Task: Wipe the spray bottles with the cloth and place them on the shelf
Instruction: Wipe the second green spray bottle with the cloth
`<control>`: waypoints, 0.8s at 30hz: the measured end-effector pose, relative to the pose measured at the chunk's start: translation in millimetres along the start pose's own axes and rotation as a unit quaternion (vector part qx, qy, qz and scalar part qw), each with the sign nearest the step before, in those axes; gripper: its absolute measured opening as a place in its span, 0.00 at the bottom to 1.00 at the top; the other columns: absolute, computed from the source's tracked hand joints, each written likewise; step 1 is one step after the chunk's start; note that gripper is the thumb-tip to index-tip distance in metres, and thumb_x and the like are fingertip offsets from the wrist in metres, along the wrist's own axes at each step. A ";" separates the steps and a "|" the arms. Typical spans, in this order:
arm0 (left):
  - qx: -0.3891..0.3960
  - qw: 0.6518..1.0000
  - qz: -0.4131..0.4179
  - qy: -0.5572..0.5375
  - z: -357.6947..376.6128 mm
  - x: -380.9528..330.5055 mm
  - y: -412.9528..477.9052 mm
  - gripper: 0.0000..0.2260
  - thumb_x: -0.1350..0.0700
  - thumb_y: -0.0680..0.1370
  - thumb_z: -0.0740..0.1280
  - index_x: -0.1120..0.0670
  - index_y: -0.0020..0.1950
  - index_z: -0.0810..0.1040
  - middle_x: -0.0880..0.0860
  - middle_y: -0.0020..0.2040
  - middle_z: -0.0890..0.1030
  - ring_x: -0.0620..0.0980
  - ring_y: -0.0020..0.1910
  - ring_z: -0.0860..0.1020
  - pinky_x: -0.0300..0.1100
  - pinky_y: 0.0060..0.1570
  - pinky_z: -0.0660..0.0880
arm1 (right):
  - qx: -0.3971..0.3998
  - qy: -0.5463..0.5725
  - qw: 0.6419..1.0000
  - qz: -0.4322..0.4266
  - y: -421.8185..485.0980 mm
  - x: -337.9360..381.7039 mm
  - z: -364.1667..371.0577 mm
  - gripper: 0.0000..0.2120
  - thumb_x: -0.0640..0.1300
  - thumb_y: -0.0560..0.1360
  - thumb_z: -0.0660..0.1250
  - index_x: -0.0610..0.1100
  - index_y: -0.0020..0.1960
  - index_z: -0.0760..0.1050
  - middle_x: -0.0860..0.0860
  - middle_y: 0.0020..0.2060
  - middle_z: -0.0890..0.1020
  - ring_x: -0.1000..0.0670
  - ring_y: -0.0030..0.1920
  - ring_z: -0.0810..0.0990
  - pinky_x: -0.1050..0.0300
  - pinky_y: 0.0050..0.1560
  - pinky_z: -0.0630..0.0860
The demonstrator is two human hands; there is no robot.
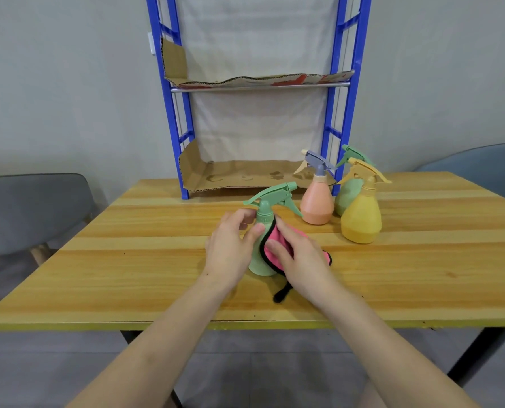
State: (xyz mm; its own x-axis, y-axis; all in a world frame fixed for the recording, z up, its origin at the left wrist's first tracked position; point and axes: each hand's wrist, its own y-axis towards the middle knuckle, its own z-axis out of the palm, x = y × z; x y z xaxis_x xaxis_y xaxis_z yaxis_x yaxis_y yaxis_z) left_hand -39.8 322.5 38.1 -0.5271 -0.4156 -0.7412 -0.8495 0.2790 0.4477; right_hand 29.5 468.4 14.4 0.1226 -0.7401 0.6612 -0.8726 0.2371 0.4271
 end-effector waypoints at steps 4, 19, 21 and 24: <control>-0.009 1.000 0.003 0.027 -0.8 0.7 1.0 0.09 0.49 0.82 0.69 0.44 0.62 0.81 0.42 0.55 0.79 0.42 0.53 0.80 0.58 0.62 0.76 | 0.042 -0.047 0.998 0.031 -6.4 -15.3 -2.3 0.25 0.54 0.84 0.63 0.52 0.81 0.66 0.51 0.69 0.80 0.47 0.69 0.76 0.60 0.63 0.68; -0.027 0.999 -0.017 0.008 4.5 -4.3 -3.8 0.09 0.47 0.81 0.70 0.44 0.60 0.78 0.40 0.53 0.82 0.47 0.60 0.79 0.57 0.63 0.74 | 0.020 -0.093 0.995 0.008 -7.0 -10.0 1.9 0.26 0.57 0.86 0.55 0.49 0.81 0.63 0.51 0.72 0.78 0.48 0.71 0.74 0.55 0.66 0.70; -0.026 0.999 -0.015 0.022 4.1 -7.1 -6.4 0.10 0.47 0.81 0.69 0.44 0.62 0.77 0.39 0.52 0.81 0.48 0.62 0.77 0.58 0.64 0.73 | 0.020 -0.107 0.994 0.004 -9.1 -12.3 3.6 0.26 0.58 0.86 0.52 0.48 0.81 0.64 0.51 0.70 0.79 0.47 0.69 0.76 0.54 0.64 0.71; -0.033 0.999 -0.018 0.015 4.2 -6.2 -8.7 0.10 0.46 0.81 0.69 0.43 0.61 0.77 0.38 0.52 0.81 0.47 0.62 0.78 0.58 0.64 0.73 | 0.021 -0.073 0.997 0.001 -12.1 -14.4 6.0 0.26 0.55 0.86 0.55 0.49 0.82 0.62 0.52 0.73 0.76 0.49 0.72 0.74 0.57 0.68 0.68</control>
State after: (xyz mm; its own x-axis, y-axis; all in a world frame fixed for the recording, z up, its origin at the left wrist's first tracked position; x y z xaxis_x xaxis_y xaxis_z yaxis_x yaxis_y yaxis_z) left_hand -29.0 326.3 36.7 -0.4951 -0.4498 -0.7433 -0.8674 0.2066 0.4527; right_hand 35.5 472.4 -3.9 0.0541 -0.8240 0.5640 -0.8917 0.2143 0.3986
